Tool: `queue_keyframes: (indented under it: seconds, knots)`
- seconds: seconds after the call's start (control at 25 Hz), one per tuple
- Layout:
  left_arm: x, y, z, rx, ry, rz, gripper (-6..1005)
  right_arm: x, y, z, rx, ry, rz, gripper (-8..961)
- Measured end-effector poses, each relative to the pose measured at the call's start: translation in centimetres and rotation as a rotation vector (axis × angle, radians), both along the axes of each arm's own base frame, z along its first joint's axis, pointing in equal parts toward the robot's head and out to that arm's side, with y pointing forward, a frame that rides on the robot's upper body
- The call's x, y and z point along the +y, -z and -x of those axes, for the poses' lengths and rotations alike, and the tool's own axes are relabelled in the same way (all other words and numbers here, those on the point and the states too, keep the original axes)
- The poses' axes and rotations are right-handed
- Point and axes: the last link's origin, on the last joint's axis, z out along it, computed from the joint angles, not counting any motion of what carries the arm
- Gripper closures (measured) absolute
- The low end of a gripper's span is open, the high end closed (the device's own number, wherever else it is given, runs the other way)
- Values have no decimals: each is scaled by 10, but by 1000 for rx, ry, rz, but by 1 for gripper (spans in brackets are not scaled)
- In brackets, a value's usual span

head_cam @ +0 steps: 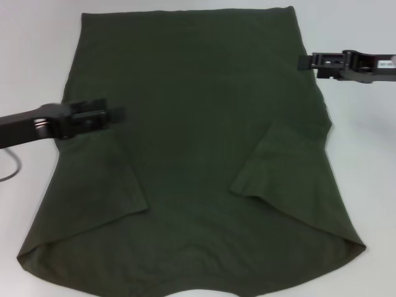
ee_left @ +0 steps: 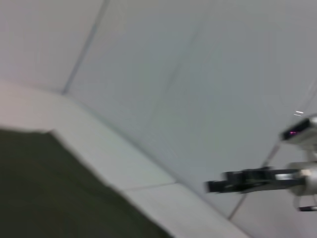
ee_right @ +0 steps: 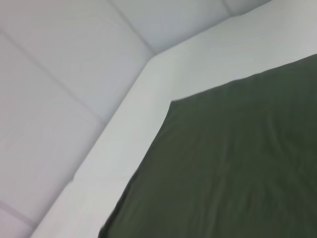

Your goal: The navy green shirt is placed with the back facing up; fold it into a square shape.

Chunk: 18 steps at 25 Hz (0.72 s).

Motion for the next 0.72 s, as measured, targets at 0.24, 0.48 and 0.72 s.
queue_keyframes:
  seconds: [0.24,0.48,0.72]
  knots:
    - [-13,-26,33,89,-249,91,139,-11,-19,-2,-69,-80,84,111]
    - [-28,-49,57,133,-457,163,139,-20,-23,-1,-119,-129,151,111]
    - [-39,-54,70,249,-543,253,139,-22,-19,-1,-151,-140,173,111]
